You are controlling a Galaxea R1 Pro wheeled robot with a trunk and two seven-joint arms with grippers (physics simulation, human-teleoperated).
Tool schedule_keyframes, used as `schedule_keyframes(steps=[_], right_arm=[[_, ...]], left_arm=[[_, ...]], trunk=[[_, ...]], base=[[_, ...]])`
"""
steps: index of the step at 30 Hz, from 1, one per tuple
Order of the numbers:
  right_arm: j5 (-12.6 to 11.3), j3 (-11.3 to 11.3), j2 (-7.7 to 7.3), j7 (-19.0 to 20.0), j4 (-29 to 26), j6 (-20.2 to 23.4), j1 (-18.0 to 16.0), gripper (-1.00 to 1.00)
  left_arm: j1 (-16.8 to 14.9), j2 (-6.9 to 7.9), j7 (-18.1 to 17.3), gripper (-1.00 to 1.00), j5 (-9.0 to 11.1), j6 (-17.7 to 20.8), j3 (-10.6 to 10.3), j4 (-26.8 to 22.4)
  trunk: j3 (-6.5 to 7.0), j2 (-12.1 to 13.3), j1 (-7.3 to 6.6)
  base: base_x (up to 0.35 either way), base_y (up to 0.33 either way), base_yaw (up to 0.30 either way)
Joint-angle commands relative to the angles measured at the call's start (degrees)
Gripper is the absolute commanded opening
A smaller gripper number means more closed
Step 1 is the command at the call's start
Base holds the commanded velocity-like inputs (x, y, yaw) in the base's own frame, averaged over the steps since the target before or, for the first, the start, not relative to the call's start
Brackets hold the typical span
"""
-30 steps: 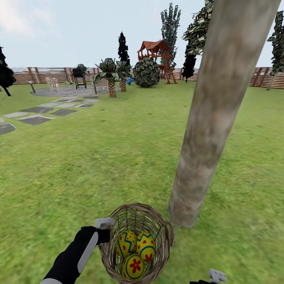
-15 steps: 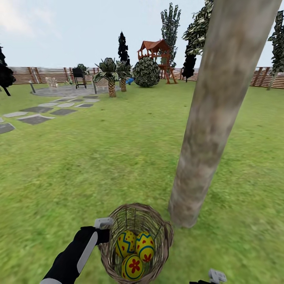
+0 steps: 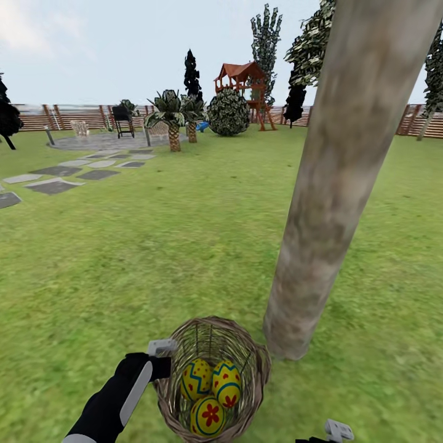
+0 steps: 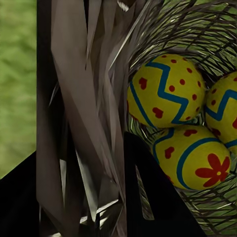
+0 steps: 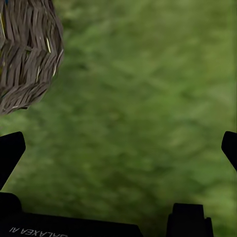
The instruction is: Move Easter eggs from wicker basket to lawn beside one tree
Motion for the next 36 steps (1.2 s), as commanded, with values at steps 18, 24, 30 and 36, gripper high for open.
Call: schedule_keyframes(steps=[18,24,30,36], right_arm=[[0.21,-0.49,-0.07,0.28,-0.11,0.45,-0.01,1.0],[0.21,-0.49,0.01,0.26,-0.11,0.46,-0.01,1.0],[0.21,-0.49,0.02,0.26,-0.11,0.45,-0.01,1.0],[0.21,-0.49,0.02,0.28,-0.11,0.45,-0.01,1.0]], left_arm=[[-0.04,0.01,0.49,-1.0,0.91,0.1,-0.01,0.11],[-0.04,0.01,0.5,-1.0,0.91,0.1,0.05,0.11],[-0.04,0.01,0.52,-1.0,0.91,0.1,0.07,0.11],[-0.04,0.01,0.5,-1.0,0.91,0.1,0.07,0.11]], trunk=[[-3.28,-7.26,3.95],[-4.36,-9.66,5.27],[-5.44,-12.07,6.59],[-6.52,-14.48,7.9]], base=[[0.0,0.0,0.0],[0.0,0.0,0.0],[0.0,0.0,0.0],[0.0,0.0,0.0]])
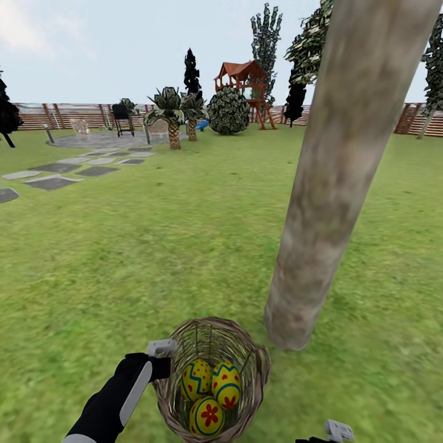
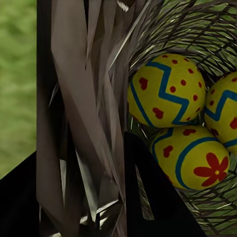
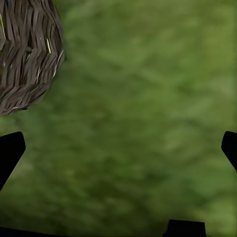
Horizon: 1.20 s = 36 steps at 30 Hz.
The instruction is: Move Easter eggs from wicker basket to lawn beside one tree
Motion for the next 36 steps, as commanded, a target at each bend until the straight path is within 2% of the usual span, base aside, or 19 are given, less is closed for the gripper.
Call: schedule_keyframes(steps=[1,14,22,23,36], right_arm=[[0.21,-0.49,-0.03,0.27,-0.11,0.45,-0.01,1.0],[0.21,-0.49,-0.07,0.26,-0.11,0.45,-0.01,1.0],[0.21,-0.49,-0.01,0.26,-0.11,0.45,-0.01,1.0],[0.21,-0.49,-0.03,0.26,-0.11,0.45,-0.01,1.0],[0.21,-0.49,-0.07,0.26,-0.11,0.45,-0.01,1.0]], left_arm=[[-0.04,0.01,0.51,-1.0,0.94,0.09,-0.1,-0.08],[-0.04,0.01,0.52,-1.0,0.94,0.09,-0.1,-0.08],[-0.04,0.01,0.54,-1.0,0.94,0.09,-0.14,-0.19],[-0.04,0.01,0.54,1.0,0.93,0.09,-0.16,-0.18],[-0.04,0.01,0.54,1.0,0.93,0.07,-0.35,-0.27]], trunk=[[-0.23,-0.44,0.21],[-2.57,-5.65,3.07],[-2.57,-5.65,3.07],[-2.57,-5.65,3.07],[-2.57,-5.65,3.07]], base=[[0.0,0.0,0.0],[0.0,0.0,0.0],[0.0,0.0,0.0],[0.0,0.0,0.0],[0.0,0.0,0.0]])
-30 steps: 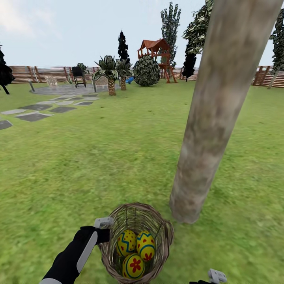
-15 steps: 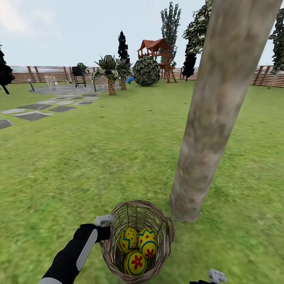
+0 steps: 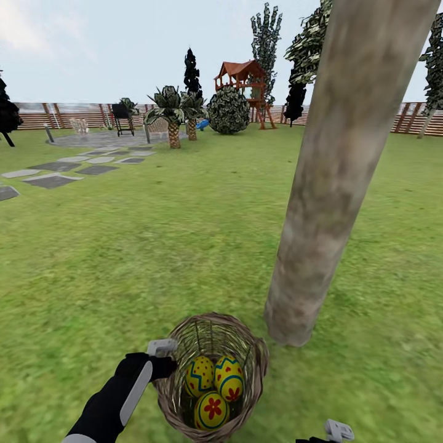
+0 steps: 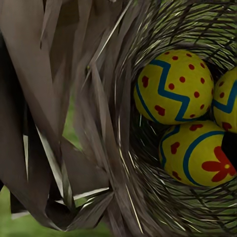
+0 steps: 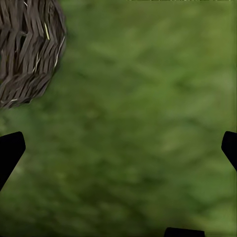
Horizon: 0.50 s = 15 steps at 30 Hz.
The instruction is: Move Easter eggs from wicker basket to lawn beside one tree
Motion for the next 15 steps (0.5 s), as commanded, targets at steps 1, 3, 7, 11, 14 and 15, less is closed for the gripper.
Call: schedule_keyframes(steps=[1,3,7,11,14,15], right_arm=[[0.22,-0.48,0.02,0.28,-0.11,0.45,-0.01,1.0],[0.22,-0.48,0.01,0.28,-0.11,0.45,-0.01,1.0],[0.22,-0.48,0.01,0.28,-0.11,0.45,-0.01,1.0],[0.24,-0.48,0.01,0.3,-0.12,0.45,-0.01,1.0],[0.41,-0.48,-0.09,0.35,-0.33,0.48,-0.01,1.0],[0.44,-0.48,-0.11,0.35,-0.45,0.5,-0.01,1.0]], left_arm=[[-0.02,0.02,0.53,1.0,0.61,0.19,-0.06,-0.13],[-0.02,0.02,0.53,1.0,0.62,0.21,0.0,-0.17],[-0.02,0.01,0.56,1.0,0.62,0.27,0.12,-0.27],[-0.02,-0.02,0.6,1.0,0.62,0.28,0.19,-0.43],[-0.02,-0.05,0.61,1.0,0.62,0.33,0.22,-0.56],[-0.02,-0.04,0.61,1.0,0.62,0.35,0.23,-0.61]], trunk=[[-0.05,-0.02,-0.01],[0.13,0.38,-0.23],[0.85,1.98,-1.11],[1.56,3.59,-1.99],[2.1,4.79,-2.65],[2.28,5.19,-2.87]], base=[[0.0,0.0,0.0],[0.0,0.0,0.0],[0.0,0.0,0.0],[0.0,0.0,0.0],[0.0,0.0,0.0],[0.0,0.0,0.0]])
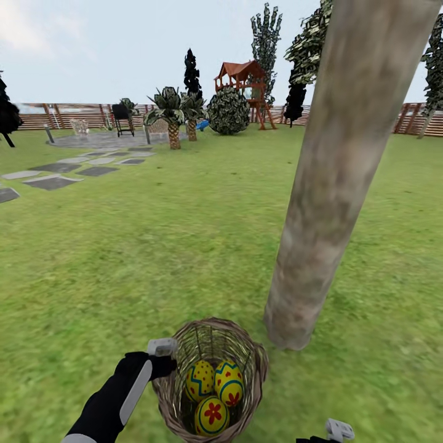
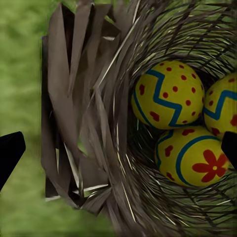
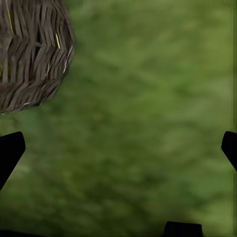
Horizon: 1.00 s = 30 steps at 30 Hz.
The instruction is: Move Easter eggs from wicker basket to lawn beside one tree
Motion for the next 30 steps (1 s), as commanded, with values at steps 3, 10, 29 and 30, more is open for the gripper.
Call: schedule_keyframes(steps=[3,10,29,30], right_arm=[[0.3,-0.47,-0.09,0.5,-0.55,0.49,-0.01,1.0],[0.06,-0.64,-1.98,1.31,-0.97,0.96,-0.01,1.0],[-0.53,-1.19,-7.7,14.88,-32.39,27.17,-0.09,1.0],[-0.55,-1.43,-7.74,15.14,-33.92,28.08,-0.09,1.0]], left_arm=[[-0.02,0.06,0.53,1.0,0.61,0.45,-0.01,-0.21],[0.33,0.11,0.53,1.0,0.61,6.87,-0.11,-5.92],[-1.06,-0.25,0.41,1.0,9.19,12.48,10.52,-11.96],[-1.26,-0.08,0.42,1.0,10.31,12.49,10.53,-12.03]], trunk=[[0.49,1.2,-0.67],[1.75,4.0,-2.21],[5.16,11.62,-6.39],[5.34,12.03,-6.6]], base=[[0.0,0.0,0.0],[0.0,0.0,0.0],[0.0,0.0,0.0],[0.0,0.0,0.0]])
